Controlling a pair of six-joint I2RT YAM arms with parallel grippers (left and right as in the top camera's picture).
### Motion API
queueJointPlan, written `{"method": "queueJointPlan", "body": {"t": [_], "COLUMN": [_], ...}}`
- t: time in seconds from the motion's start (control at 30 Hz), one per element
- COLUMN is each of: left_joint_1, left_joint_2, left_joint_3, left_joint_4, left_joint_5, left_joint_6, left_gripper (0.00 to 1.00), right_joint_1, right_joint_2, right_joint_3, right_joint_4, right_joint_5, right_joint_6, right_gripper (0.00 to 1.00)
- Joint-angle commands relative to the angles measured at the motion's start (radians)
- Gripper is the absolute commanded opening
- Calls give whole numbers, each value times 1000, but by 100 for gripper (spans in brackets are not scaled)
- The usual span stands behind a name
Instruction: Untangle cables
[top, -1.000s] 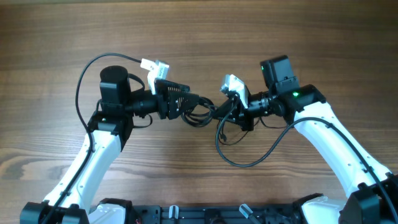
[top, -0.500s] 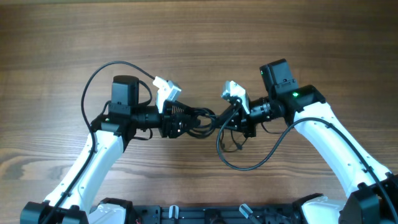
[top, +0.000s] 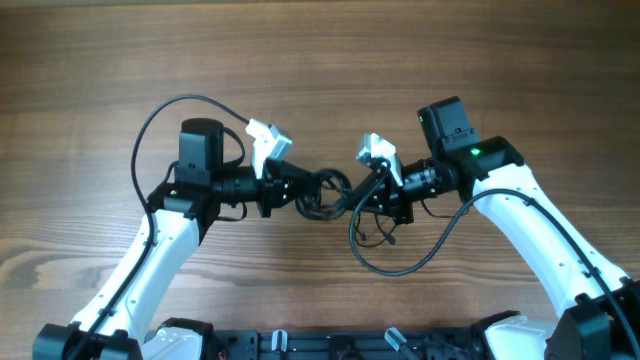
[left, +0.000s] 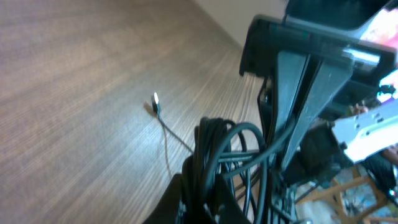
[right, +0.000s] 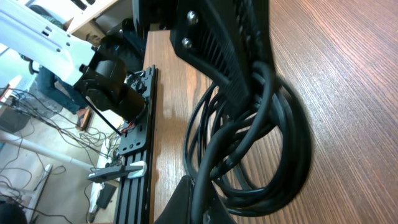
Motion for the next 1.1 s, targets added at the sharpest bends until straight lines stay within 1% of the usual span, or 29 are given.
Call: {"method": "queueJointPlan", "body": {"t": [0.0,0.03,0.07,0.1,0.13,0.17,0.2,0.27,0.3,0.33,0.4,0.43,0.5,0.53,0.57,0.6,0.63,0.67,0.7,0.77,0.87,0.97,1.07], "left_joint_1": [-3,-3,-3,-3,-4,-4,-4,-4,-4,-4,-5,-5,-5,-5,-5,-5,-5,-5,-5,-5,-5,-5,-5], "left_joint_2": [-9,-9,-9,-9,-9,-9,-9,-9,-9,-9,-9,-9,-9,-9,-9,-9,-9,-9,-9,-9,-9,-9,-9], "left_joint_3": [2,2,2,2,2,2,2,2,2,2,2,2,2,2,2,2,2,2,2,2,2,2,2], "left_joint_4": [130,156,172,200,217,237,261,278,278,278,253,235,156,131,104,95,97,100,100,100,101,108,117], "left_joint_5": [-113,-238,-328,-362,-362,-362,-364,-400,-419,-417,-388,-380,-373,-372,-372,-372,-373,-391,-423,-534,-618,-632,-632], "left_joint_6": [-306,-443,-550,-621,-650,-682,-719,-766,-765,-743,-614,-566,-449,-414,-383,-378,-378,-382,-398,-520,-649,-673,-676], "left_gripper": [4,4,4,4,4,4,4,4,4,4,4,4,4,4,4,4,4,4,4,4,4,4,4], "right_joint_1": [6,21,38,62,75,88,102,126,143,154,153,153,153,153,153,153,153,153,153,153,155,158,191], "right_joint_2": [12,12,12,12,12,12,12,12,12,12,12,12,12,12,12,12,12,12,12,12,12,12,12], "right_joint_3": [-6,-6,-6,-6,-6,-6,-6,-6,-6,-6,-6,-6,-6,-6,-6,-6,-6,-6,-6,-6,-6,-6,-6], "right_joint_4": [-10,-13,-7,11,24,55,101,154,171,186,204,209,212,215,224,236,256,272,291,365,423,366,340], "right_joint_5": [-50,-50,-49,-20,16,61,97,106,124,221,363,409,442,442,447,463,517,563,594,599,599,599,631], "right_joint_6": [40,40,39,42,66,130,225,305,314,357,459,484,490,492,506,519,573,629,694,927,1376,1786,2131], "right_gripper": [4,4,4,4,4,4,4,4,8,16,11,8,9,17,35,44,90,99,100,100,100,100,100]}}
